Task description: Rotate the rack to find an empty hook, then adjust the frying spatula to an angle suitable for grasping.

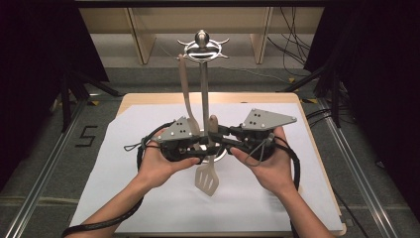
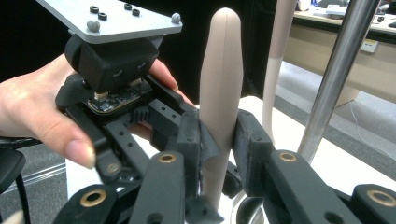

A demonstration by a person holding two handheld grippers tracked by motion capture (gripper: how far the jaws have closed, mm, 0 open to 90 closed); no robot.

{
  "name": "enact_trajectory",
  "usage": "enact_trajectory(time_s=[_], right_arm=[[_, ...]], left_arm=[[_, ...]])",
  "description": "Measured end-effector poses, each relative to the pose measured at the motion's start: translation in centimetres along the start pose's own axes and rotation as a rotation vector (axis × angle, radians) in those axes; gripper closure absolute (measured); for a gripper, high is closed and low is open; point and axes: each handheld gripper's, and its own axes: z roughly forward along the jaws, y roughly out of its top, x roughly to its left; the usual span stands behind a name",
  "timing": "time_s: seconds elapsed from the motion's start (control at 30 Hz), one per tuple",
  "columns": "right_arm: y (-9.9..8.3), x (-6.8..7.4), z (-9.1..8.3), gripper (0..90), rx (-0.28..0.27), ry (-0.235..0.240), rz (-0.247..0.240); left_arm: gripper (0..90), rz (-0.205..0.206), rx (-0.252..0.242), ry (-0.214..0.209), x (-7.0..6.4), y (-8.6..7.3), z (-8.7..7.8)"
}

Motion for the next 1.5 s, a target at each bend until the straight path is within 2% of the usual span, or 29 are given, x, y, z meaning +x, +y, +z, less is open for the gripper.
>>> enact_trajectory(time_s=[0.03,0.07,0.1,0.17,0.2,0.3,0.33,0.37,0.43,0.53,0.6,0.7,0.8,0.83,0.9,0.93,0.97,1.0,1.07,1.1,1.13,1.2,1.23,1.33,1.37,1.4,1.43,1.5], right_arm=[[0.0,0.1,0.0,74.7,0.003,-0.005,0.009],[0.0,0.0,0.0,74.6,-0.002,-0.010,-0.007],[0.0,0.0,0.0,74.6,0.000,-0.005,0.004],[-0.1,-0.1,0.0,74.4,-0.010,-0.005,-0.013],[-0.1,0.0,0.1,74.2,-0.017,-0.010,-0.014],[-0.2,0.2,0.1,65.5,-0.026,-0.024,0.008],[-0.3,0.1,0.0,62.9,-0.043,-0.039,-0.007],[-0.3,0.3,-0.2,61.2,-0.044,-0.055,0.021],[-0.4,0.3,-0.6,59.3,-0.057,-0.072,0.026],[-0.7,0.1,-1.7,58.8,-0.082,-0.128,0.033],[-1.2,-0.1,-2.5,58.8,-0.094,-0.156,0.063],[-2.5,-0.8,-3.6,58.8,-0.079,-0.203,0.079],[-4.6,-1.7,-4.6,58.9,-0.030,-0.255,0.111],[-5.1,-1.9,-4.8,58.9,-0.018,-0.257,0.126],[-6.5,-2.3,-5.3,59.0,0.021,-0.289,0.154],[-7.2,-2.5,-5.5,59.0,0.027,-0.292,0.160],[-8.0,-2.9,-5.9,59.0,0.046,-0.308,0.146],[-8.5,-2.7,-6.1,59.1,0.061,-0.314,0.189],[-9.5,-3.1,-6.3,59.1,0.069,-0.332,0.175],[-9.9,-3.2,-6.6,59.2,0.090,-0.333,0.169],[-10.3,-3.2,-6.8,59.3,0.093,-0.350,0.196],[-10.7,-3.2,-7.1,59.4,0.104,-0.351,0.232],[-11.0,-3.5,-7.2,59.4,0.101,-0.362,0.213],[-11.2,-3.3,-7.3,59.4,0.092,-0.378,0.246],[-11.3,-3.5,-7.4,59.4,0.089,-0.367,0.208],[-11.3,-3.5,-7.5,59.4,0.098,-0.364,0.212],[-11.3,-3.2,-7.5,59.4,0.102,-0.362,0.238],[-11.3,-3.1,-7.5,59.4,0.107,-0.370,0.245]], left_arm=[[71.1,-0.002,-0.002,0.000,0.0,0.0,0.0],[71.8,0.000,0.000,0.004,0.0,0.1,0.0],[72.1,0.009,0.004,0.010,-0.1,0.1,-0.1],[72.4,-0.001,0.011,0.036,-0.3,0.3,-0.1],[72.6,0.010,0.023,0.053,-0.4,0.4,-0.1],[72.8,0.015,0.031,0.099,-0.4,0.8,-0.1],[72.8,0.015,0.033,0.113,-0.4,1.0,-0.2],[72.8,0.012,0.030,0.122,-0.4,1.1,-0.2],[72.9,0.010,0.023,0.133,-0.3,1.3,-0.2],[72.9,0.006,0.019,0.146,-0.1,1.8,-0.1],[72.9,0.000,0.014,0.158,0.0,2.1,0.0],[72.9,-0.010,0.010,0.172,0.3,2.4,0.0],[72.9,-0.018,0.014,0.192,0.5,2.7,0.0],[72.9,-0.022,0.014,0.199,0.6,2.8,0.0],[72.9,-0.024,0.019,0.212,0.7,3.0,0.0],[72.9,-0.026,0.019,0.218,0.7,3.1,-0.1],[72.9,-0.025,0.020,0.222,0.8,3.2,-0.1],[72.9,-0.025,0.022,0.223,0.8,3.3,-0.1],[72.9,-0.027,0.018,0.228,0.9,3.4,-0.2],[72.9,-0.032,0.015,0.231,0.9,3.5,-0.2],[72.9,-0.032,0.016,0.235,1.0,3.5,-0.2],[72.9,-0.042,0.016,0.233,1.1,3.6,-0.1],[72.9,-0.047,0.014,0.235,1.1,3.6,-0.1],[72.9,-0.063,0.011,0.243,1.0,3.8,-0.1],[72.9,-0.070,0.011,0.245,1.0,3.9,-0.1],[72.9,-0.074,0.014,0.249,1.0,4.0,-0.1],[72.9,-0.077,0.013,0.254,1.0,4.1,-0.1],[72.9,-0.074,0.016,0.261,1.1,4.2,-0.2]])
